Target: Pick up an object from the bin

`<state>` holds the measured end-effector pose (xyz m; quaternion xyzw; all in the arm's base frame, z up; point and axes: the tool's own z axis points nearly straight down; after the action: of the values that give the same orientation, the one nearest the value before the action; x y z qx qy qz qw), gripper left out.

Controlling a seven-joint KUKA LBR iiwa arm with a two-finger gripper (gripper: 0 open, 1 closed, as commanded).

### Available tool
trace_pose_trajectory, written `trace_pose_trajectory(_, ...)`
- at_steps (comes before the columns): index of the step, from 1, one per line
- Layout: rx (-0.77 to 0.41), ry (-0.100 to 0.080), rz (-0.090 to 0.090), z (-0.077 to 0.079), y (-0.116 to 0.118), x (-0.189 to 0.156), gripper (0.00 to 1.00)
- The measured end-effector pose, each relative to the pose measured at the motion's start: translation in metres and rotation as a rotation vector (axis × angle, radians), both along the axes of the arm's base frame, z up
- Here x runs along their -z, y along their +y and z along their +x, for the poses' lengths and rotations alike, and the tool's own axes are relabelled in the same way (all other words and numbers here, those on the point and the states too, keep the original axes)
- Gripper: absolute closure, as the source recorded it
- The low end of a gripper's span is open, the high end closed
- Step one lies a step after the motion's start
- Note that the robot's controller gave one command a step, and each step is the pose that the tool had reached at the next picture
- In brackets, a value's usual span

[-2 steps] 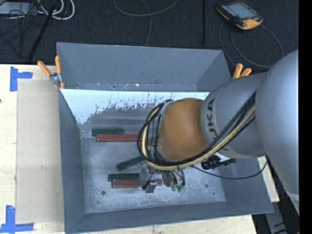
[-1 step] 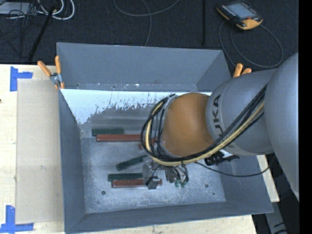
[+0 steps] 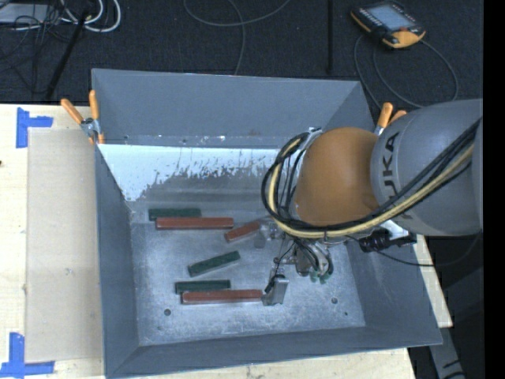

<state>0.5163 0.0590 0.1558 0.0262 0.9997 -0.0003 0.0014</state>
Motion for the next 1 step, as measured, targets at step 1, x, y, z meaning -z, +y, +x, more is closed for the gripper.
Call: trace_pose_trajectory(1,-0.001,0.003,0.000,-0.0009,0.0005,0.0010,0.00)
